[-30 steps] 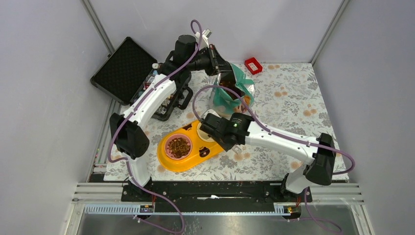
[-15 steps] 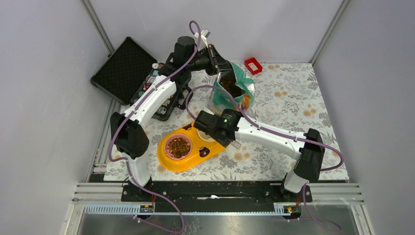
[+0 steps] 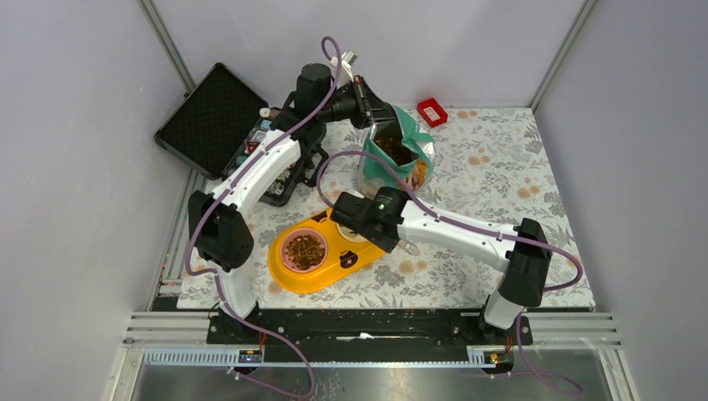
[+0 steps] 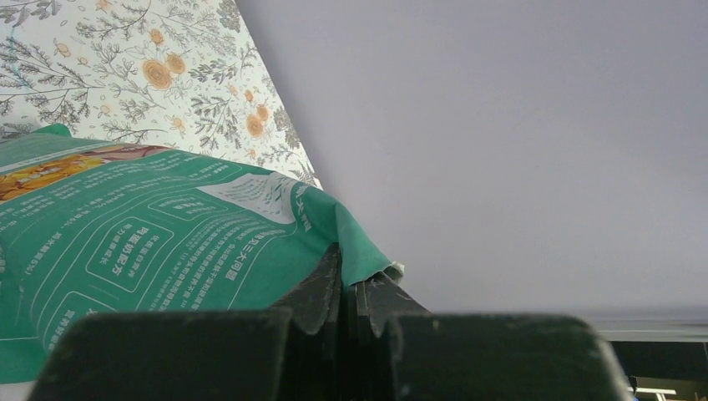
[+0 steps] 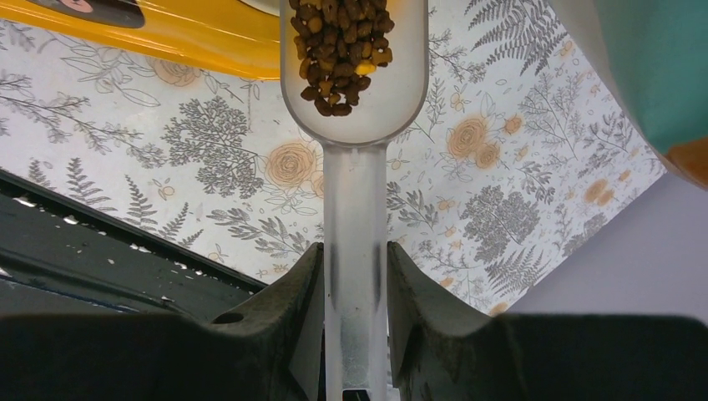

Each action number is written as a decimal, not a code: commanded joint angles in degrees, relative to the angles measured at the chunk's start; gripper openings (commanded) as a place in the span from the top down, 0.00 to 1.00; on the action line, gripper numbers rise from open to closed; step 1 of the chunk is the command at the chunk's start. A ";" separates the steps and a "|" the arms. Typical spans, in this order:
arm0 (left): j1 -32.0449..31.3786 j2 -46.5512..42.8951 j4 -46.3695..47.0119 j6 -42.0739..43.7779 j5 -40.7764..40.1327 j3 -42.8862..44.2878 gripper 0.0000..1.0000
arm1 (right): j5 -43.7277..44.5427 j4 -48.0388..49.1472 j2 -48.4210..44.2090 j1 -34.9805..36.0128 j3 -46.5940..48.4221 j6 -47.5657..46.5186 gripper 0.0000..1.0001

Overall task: Serve the pet food
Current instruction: Pour the pet food into the pet food bowl.

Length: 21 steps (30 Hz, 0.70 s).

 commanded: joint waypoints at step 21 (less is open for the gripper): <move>2.39 -3.87 12.03 -3.56 0.16 -1.16 1.00 | 6.10 -7.40 5.00 2.02 6.59 -0.86 1.00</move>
